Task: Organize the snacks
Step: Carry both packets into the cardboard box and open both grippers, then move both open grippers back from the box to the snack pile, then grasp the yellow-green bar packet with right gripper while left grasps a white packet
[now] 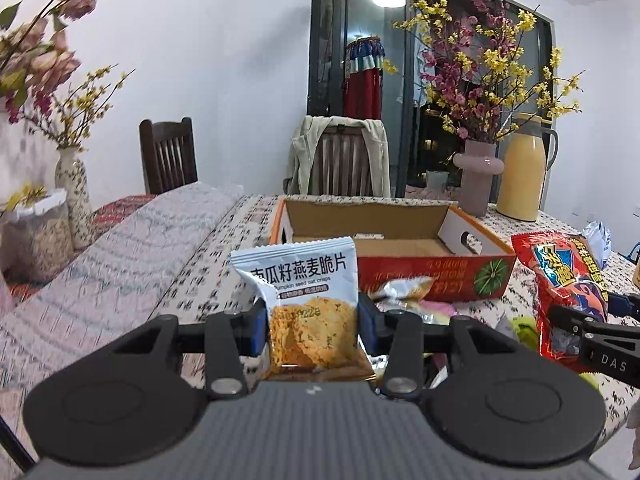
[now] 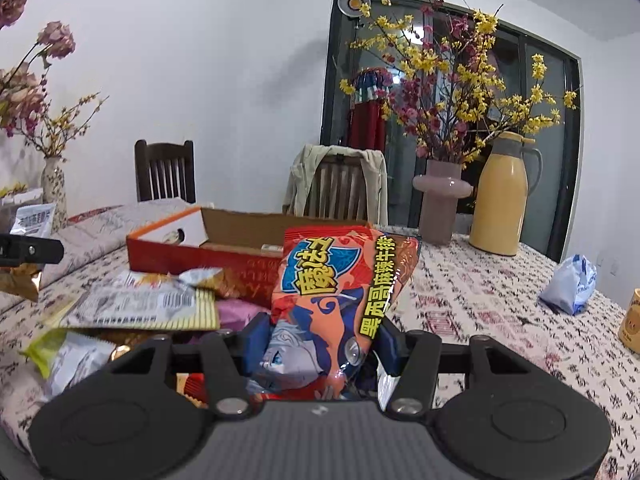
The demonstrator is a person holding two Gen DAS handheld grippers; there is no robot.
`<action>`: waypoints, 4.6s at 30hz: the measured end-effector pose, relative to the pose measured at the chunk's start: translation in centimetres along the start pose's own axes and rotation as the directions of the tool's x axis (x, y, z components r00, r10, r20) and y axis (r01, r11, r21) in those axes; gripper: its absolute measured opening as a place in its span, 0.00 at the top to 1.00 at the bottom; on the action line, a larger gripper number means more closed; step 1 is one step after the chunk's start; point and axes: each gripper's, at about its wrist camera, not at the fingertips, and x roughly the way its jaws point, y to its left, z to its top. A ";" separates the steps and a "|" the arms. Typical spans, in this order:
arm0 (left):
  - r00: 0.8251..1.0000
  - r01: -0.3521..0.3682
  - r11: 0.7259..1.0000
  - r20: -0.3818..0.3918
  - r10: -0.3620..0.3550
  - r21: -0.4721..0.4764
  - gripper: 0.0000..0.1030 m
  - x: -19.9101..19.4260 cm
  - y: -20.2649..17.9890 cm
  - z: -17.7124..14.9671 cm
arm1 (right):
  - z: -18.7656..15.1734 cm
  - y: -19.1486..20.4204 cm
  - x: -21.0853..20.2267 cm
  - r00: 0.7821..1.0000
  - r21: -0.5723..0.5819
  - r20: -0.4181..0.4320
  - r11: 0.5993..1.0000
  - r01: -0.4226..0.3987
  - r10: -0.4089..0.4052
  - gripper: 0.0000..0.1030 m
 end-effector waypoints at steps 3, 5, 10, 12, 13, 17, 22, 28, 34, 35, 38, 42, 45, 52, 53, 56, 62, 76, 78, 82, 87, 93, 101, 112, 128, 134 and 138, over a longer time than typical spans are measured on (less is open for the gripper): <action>1.000 0.007 1.000 0.013 -0.008 0.012 0.58 0.7 -0.5 0.9 | 0.8 -0.4 0.6 1.000 0.002 0.017 1.000 -0.003 0.003 0.47; 1.000 0.011 1.000 0.021 -0.011 0.021 0.58 1.1 -0.7 1.5 | 1.4 -0.6 1.1 1.000 0.004 0.029 1.000 -0.002 0.002 0.47; 0.999 0.007 0.999 0.046 -0.009 0.040 0.58 2.5 -1.5 3.0 | 2.9 -1.0 2.4 0.998 0.008 0.062 1.000 -0.001 0.000 0.47; 0.999 0.007 0.999 0.053 -0.010 0.047 0.58 3.2 -1.8 3.7 | 3.6 -1.0 3.1 0.997 0.006 0.072 1.000 -0.003 0.002 0.47; 0.998 0.006 0.999 0.056 -0.009 0.050 0.58 3.5 -1.9 4.1 | 3.9 -1.0 3.4 0.997 0.005 0.076 1.000 -0.003 0.003 0.47; 0.998 0.003 0.998 0.063 -0.006 0.055 0.58 5.2 -2.4 5.7 | 5.6 -1.3 5.1 0.996 0.003 0.094 1.000 -0.005 0.005 0.47; 0.998 -0.001 0.998 0.069 -0.004 0.064 0.57 7.3 -3.0 7.4 | 7.2 -1.4 7.5 0.995 -0.002 0.097 1.000 -0.016 0.017 0.47; 0.999 -0.008 0.998 0.045 0.005 0.058 0.57 10.7 -3.4 9.7 | 9.3 -1.5 10.7 0.996 0.005 0.074 0.998 -0.057 0.057 0.47; 0.999 -0.033 0.997 0.010 0.032 0.065 0.57 14.4 -3.6 11.0 | 11.0 -1.7 14.9 0.995 0.030 0.006 0.994 -0.100 0.100 0.47; 0.999 -0.038 0.997 0.000 0.038 0.069 0.57 15.1 -3.6 11.1 | 11.1 -1.8 15.7 0.994 0.036 -0.010 0.993 -0.109 0.110 0.47; 0.998 -0.058 0.995 -0.029 0.061 0.083 0.57 17.2 -3.5 10.9 | 11.2 -2.2 17.8 0.992 0.061 -0.041 0.992 -0.114 0.117 0.47; 0.996 -0.062 0.995 -0.067 0.067 0.076 0.57 19.4 -3.1 10.2 | 10.6 -3.0 20.0 0.988 0.096 -0.072 0.987 -0.127 0.134 0.47; 0.994 -0.062 0.996 -0.085 0.067 0.067 0.57 20.2 -2.8 9.8 | 9.9 -3.5 21.2 0.986 0.108 -0.097 0.986 -0.128 0.139 0.47; 0.997 -0.044 0.998 -0.069 0.047 0.048 0.20 20.1 -2.5 9.4 | 8.9 -3.5 22.0 0.983 0.113 -0.123 0.986 -0.124 0.137 0.42; 0.997 -0.052 0.998 -0.052 0.054 0.042 0.15 19.8 -2.5 9.3 | 8.9 -3.6 21.9 0.984 0.117 -0.118 0.986 -0.121 0.135 0.30; 0.998 -0.057 0.998 -0.008 0.057 0.014 0.00 18.7 -2.2 9.4 | 8.9 -3.9 21.4 0.989 0.135 -0.091 0.985 -0.104 0.117 0.00; 0.998 -0.062 0.998 -0.006 0.062 -0.010 0.00 18.3 -2.0 9.7 | 9.1 -4.6 20.5 0.992 0.165 -0.055 0.981 -0.106 0.116 0.00; 0.997 -0.075 0.997 0.017 0.075 0.012 0.00 15.9 -2.4 10.7 | 10.5 -3.9 17.5 0.995 0.119 0.007 0.988 -0.095 0.095 0.00; 0.997 -0.080 0.997 0.020 0.079 0.015 0.00 15.2 -2.5 10.7 | 10.7 -3.8 16.5 0.995 0.111 0.017 0.989 -0.098 0.096 0.00; 0.996 -0.082 0.997 0.024 0.082 0.013 0.00 13.5 -2.5 10.5 | 10.6 -3.6 14.7 0.995 0.101 0.023 0.990 -0.100 0.098 0.00; 0.996 -0.082 0.997 0.029 0.082 0.012 0.00 10.9 -2.5 10.0 | 9.9 -3.3 12.0 0.995 0.093 0.023 0.991 -0.101 0.100 0.00; 0.997 -0.073 0.997 0.033 0.072 0.010 0.00 7.6 -2.7 8.8 | 8.6 -3.0 8.7 0.995 0.094 0.015 0.991 -0.098 0.097 0.00; 0.998 -0.058 0.998 0.027 0.059 -0.014 0.00 4.1 -2.3 6.7 | 6.2 -2.6 4.6 0.995 0.108 0.004 0.989 -0.096 0.096 0.00; 0.999 -0.045 0.999 0.025 0.045 -0.018 0.00 -0.3 -1.2 1.9 | 2.1 -2.6 -0.3 0.995 0.130 -0.025 0.988 -0.088 0.092 0.00; 0.993 -0.063 0.996 -0.105 0.056 -0.064 0.00 -1.5 1.9 -4.0 | -3.7 -3.2 -1.0 0.982 0.093 -0.181 0.995 -0.030 0.046 0.00; 0.991 -0.060 0.996 -0.123 0.052 -0.061 0.00 -1.1 1.5 -4.2 | -3.9 -3.2 0.8 0.977 0.089 -0.212 0.996 -0.015 0.033 0.31; 0.991 -0.053 0.997 -0.129 0.045 -0.059 0.00 -1.0 1.2 -4.3 | -3.7 -3.1 1.8 0.976 0.078 -0.215 0.997 -0.024 0.041 0.40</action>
